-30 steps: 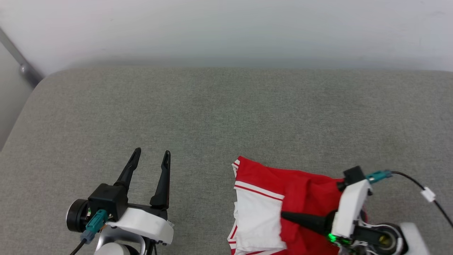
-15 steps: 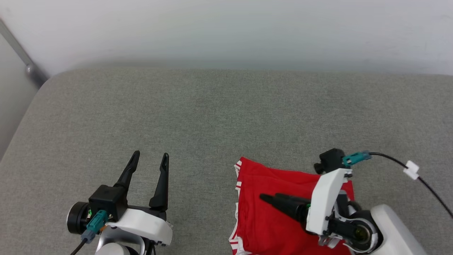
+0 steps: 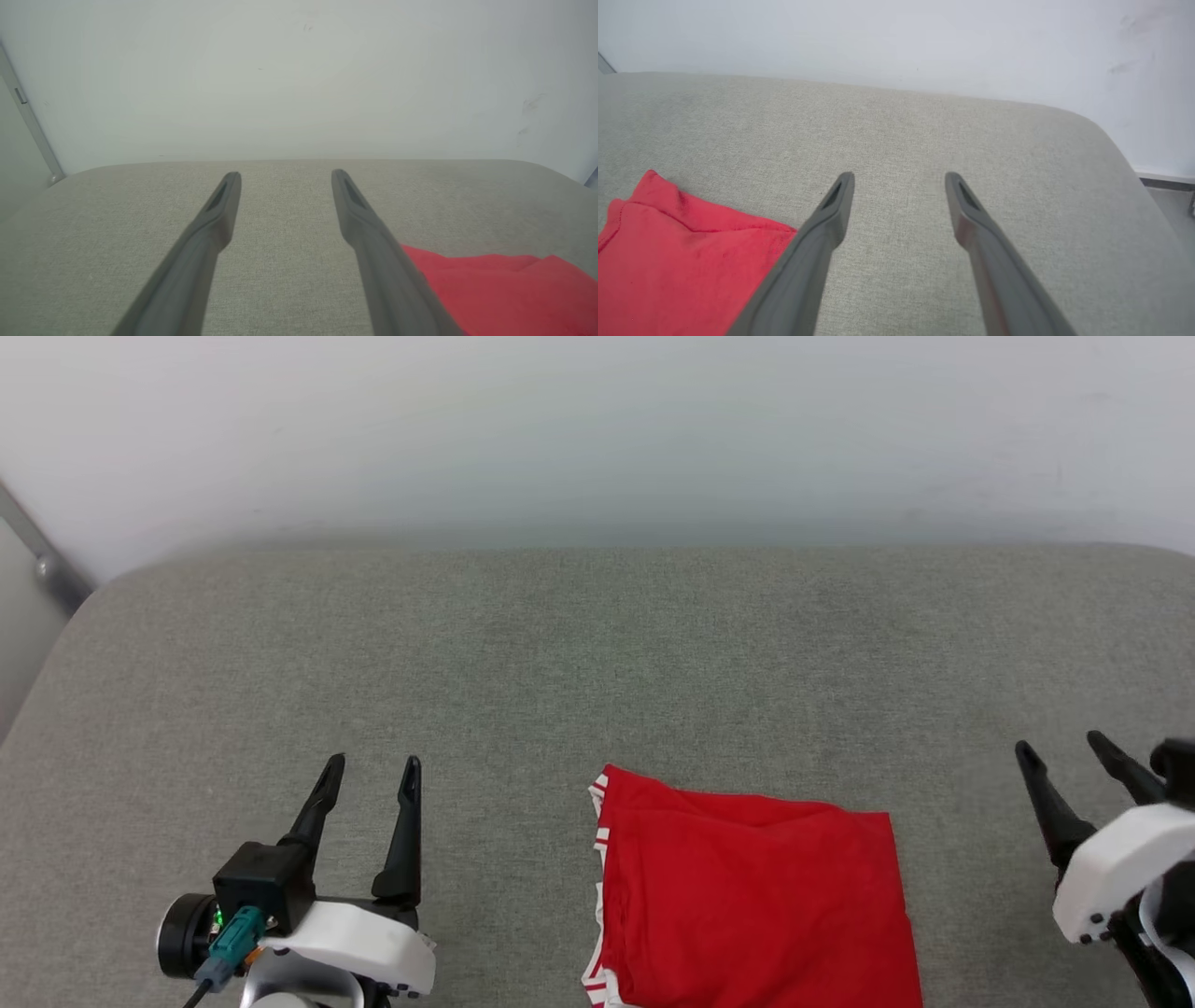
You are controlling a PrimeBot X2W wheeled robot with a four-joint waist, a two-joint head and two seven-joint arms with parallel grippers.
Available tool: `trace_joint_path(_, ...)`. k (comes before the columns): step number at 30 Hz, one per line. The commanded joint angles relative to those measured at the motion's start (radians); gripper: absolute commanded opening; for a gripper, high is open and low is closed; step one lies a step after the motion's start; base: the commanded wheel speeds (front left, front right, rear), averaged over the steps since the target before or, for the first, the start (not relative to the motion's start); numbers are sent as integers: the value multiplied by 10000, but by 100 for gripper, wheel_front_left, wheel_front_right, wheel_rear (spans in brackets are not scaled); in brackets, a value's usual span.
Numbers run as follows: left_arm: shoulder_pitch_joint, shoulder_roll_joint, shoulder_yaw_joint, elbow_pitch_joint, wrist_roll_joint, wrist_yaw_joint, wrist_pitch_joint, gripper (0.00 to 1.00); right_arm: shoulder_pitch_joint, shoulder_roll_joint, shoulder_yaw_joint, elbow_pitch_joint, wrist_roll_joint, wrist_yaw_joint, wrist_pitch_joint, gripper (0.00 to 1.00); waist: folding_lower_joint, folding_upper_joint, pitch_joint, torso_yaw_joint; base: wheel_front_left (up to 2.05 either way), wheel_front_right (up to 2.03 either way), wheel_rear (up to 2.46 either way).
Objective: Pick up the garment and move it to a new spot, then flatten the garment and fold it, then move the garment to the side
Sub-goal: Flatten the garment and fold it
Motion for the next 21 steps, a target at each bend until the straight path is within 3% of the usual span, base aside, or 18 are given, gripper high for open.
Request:
trace_joint_path(1,136,43,73,39,-4,62,-60,100,388,245,-348,-425,-309,-5,-365,100,0,0,-88,-61,0,0,0)
trace_joint_path(6,436,102,202,127,-65,117,-112,100,1527,876,-1091,-1735,-746,-5,-1224,100,0,0,-382,-169,0,0,0)
trace_joint_path(13,717,201,253,196,-78,154,-139,100,2497,1615,-985,-2947,-618,-5,-1648,100,0,0,-558,-295,0,0,0)
trace_joint_path(21,938,222,329,157,-166,313,-146,100,2771,2099,-905,-3235,-616,-5,-1643,100,0,0,-622,-347,0,0,0)
